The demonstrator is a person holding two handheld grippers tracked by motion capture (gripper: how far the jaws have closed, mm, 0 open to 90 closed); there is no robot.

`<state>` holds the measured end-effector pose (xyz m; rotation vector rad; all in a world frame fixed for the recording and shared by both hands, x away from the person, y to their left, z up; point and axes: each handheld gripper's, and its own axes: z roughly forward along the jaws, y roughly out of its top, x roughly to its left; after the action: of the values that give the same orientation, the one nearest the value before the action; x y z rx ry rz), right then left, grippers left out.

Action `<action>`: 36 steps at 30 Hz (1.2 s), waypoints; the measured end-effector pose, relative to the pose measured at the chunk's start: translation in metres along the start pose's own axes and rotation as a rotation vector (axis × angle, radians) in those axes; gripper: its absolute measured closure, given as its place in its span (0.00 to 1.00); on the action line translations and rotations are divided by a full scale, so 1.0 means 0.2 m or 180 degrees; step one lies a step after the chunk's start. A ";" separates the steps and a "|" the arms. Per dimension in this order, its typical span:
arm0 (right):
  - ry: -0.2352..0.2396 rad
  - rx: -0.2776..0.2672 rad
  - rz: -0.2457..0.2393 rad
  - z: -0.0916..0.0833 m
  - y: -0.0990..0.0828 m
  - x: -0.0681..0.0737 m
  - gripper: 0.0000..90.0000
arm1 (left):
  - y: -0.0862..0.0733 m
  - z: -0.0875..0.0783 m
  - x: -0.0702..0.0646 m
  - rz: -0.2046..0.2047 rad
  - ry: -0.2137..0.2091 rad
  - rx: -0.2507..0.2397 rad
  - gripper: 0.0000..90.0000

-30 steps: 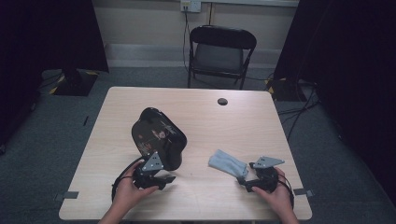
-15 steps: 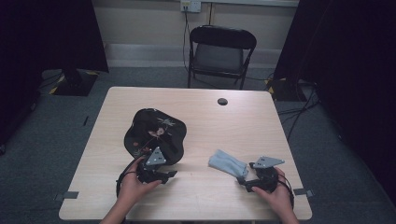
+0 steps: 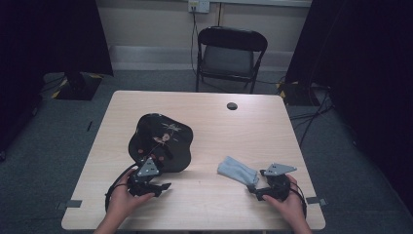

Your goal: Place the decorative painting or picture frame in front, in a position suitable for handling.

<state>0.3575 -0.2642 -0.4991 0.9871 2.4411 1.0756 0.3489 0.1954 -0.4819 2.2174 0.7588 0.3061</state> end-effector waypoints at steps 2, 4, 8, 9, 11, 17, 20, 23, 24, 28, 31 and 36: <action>0.0000 0.0000 0.0000 0.00 0.00 0.00 0.17 | -0.02 -0.03 0.02 -0.0078 0.0027 0.0006 0.47; 0.0000 0.0001 0.0002 0.00 0.00 0.00 0.17 | -0.03 -0.04 0.02 -0.0073 0.0046 0.0020 0.47; 0.0000 0.0001 0.0001 0.00 0.00 0.00 0.17 | -0.06 -0.07 0.05 -0.0102 0.0060 0.0036 0.47; 0.0000 0.0000 0.0001 0.00 0.00 0.00 0.17 | -0.06 -0.08 0.06 -0.0088 0.0072 0.0042 0.47; -0.0001 0.0000 0.0002 0.00 0.00 0.00 0.17 | -0.07 -0.09 0.06 -0.0110 0.0076 0.0044 0.46; -0.0001 0.0000 0.0002 0.00 0.00 0.00 0.17 | -0.10 -0.15 0.11 -0.0237 0.0132 0.0023 0.46; -0.0001 -0.0001 0.0001 0.00 0.00 0.00 0.17 | -0.11 -0.17 0.13 -0.0278 0.0151 0.0035 0.46; -0.0001 -0.0001 0.0001 0.00 0.00 0.00 0.17 | -0.13 -0.18 0.15 -0.0302 0.0167 0.0052 0.45; -0.0002 0.0000 0.0003 0.00 0.00 0.00 0.17 | -0.13 -0.19 0.16 -0.0331 0.0176 0.0048 0.45; -0.0002 0.0000 0.0001 0.00 0.00 0.00 0.17 | -0.15 -0.21 0.19 -0.0366 0.0221 0.0045 0.45; -0.0002 0.0000 0.0001 0.00 0.00 0.00 0.17 | -0.16 -0.21 0.23 -0.0418 0.0273 0.0060 0.44; -0.0002 0.0000 0.0001 0.00 0.00 0.00 0.17 | -0.17 -0.19 0.27 -0.0513 0.0254 0.0011 0.43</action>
<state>0.3575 -0.2642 -0.4991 0.9878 2.4406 1.0753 0.3612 0.2689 -0.4812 2.1421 0.9755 0.3148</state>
